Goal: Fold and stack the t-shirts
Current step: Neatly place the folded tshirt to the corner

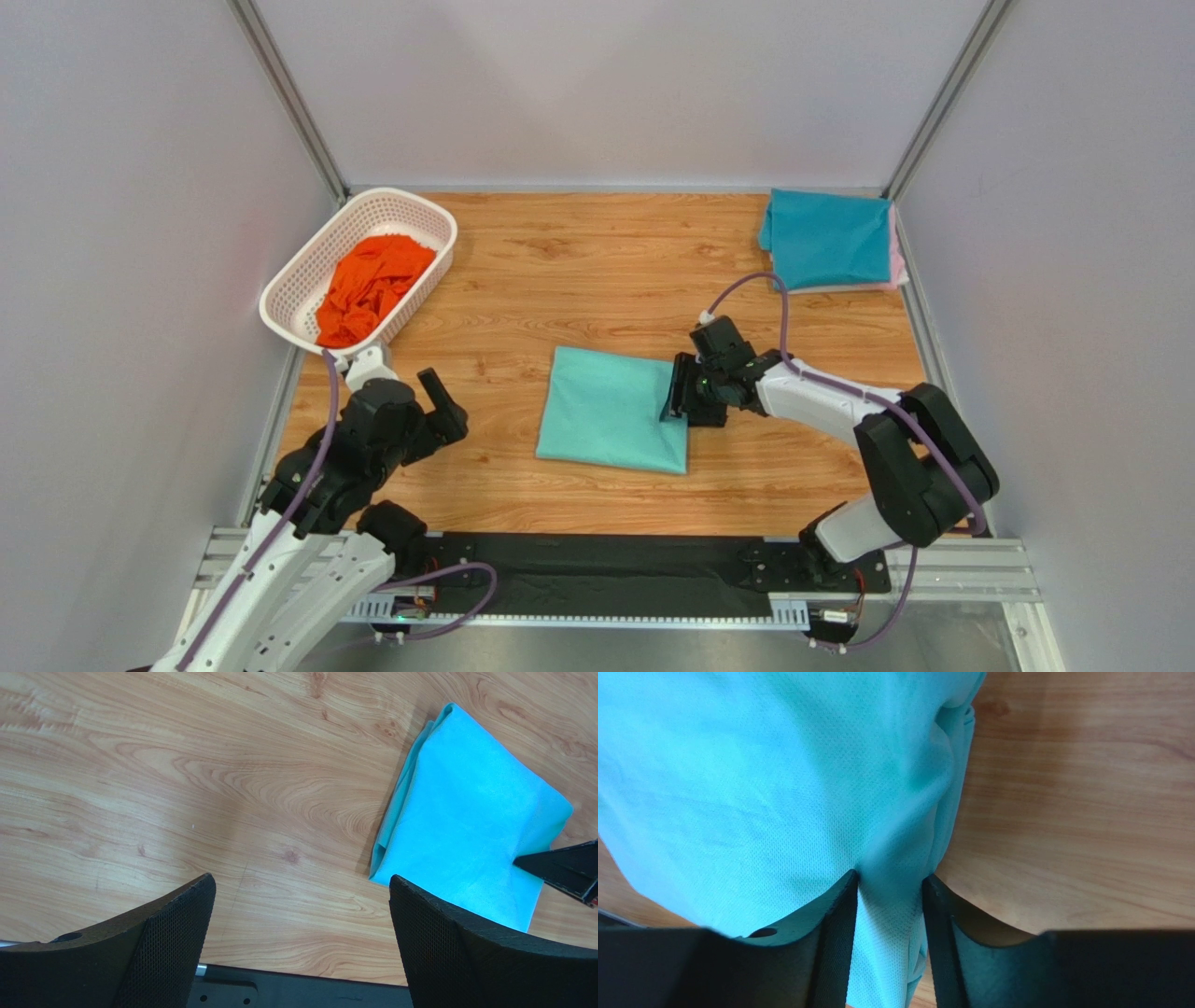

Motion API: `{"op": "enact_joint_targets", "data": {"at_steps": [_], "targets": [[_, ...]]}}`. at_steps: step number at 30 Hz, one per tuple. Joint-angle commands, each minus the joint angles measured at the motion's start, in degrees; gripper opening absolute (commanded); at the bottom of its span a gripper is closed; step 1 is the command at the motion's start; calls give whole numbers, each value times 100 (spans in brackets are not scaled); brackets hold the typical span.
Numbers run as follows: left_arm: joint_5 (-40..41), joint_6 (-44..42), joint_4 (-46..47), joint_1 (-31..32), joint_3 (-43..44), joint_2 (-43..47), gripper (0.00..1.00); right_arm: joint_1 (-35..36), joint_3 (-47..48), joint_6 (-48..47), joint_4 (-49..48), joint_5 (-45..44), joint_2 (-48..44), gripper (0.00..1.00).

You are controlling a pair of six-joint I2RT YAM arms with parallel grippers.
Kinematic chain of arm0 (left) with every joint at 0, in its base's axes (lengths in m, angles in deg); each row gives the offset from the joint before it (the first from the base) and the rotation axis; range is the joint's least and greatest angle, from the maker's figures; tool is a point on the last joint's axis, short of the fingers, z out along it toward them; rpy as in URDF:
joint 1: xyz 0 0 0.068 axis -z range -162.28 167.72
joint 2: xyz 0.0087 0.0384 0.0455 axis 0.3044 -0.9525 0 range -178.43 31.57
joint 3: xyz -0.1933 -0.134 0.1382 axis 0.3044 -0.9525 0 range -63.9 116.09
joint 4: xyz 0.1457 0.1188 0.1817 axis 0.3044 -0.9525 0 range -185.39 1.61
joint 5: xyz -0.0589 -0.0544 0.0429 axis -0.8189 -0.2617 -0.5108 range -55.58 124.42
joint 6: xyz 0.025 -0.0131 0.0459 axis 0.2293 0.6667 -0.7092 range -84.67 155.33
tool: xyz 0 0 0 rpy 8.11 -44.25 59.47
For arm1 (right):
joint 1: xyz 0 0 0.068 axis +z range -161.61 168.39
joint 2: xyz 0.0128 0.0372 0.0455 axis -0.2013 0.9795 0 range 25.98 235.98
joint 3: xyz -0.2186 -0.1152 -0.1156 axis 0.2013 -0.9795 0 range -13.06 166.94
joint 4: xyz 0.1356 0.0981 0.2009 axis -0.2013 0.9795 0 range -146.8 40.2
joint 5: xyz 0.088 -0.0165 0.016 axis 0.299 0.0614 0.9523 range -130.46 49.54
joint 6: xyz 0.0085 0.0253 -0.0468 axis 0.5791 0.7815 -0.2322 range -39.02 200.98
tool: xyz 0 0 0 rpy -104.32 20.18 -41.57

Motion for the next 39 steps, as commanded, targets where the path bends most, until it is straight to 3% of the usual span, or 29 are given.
{"op": "enact_joint_targets", "data": {"at_steps": [1, 2, 6, 8, 11, 18, 26, 39], "targets": [[93, 54, -45, -10, 56, -5, 100, 108, 94, 46, -100, -353, 314, 34], [93, 54, -45, -10, 56, -13, 100, 117, 164, 11, -100, -388, 428, 24], [189, 115, -133, -10, 73, -5, 100, 126, 559, -453, 93, -633, 727, 12], [251, 150, -177, -10, 82, 22, 100, 126, 883, -726, 189, -730, 903, 0], [347, 203, -238, -10, 99, 92, 100, 126, 1218, -1280, 321, -1143, 1026, 0], [479, 326, -317, -10, 56, 320, 100, 56, 2509, -2791, 919, -3118, 1351, 0], [646, 405, -361, -10, 38, 417, 100, -550, 3670, -4241, 955, -4534, 1747, 0], [910, 572, -440, -10, -6, 295, 100, -1737, 5356, -5491, 480, -5073, 2599, 0]]}}
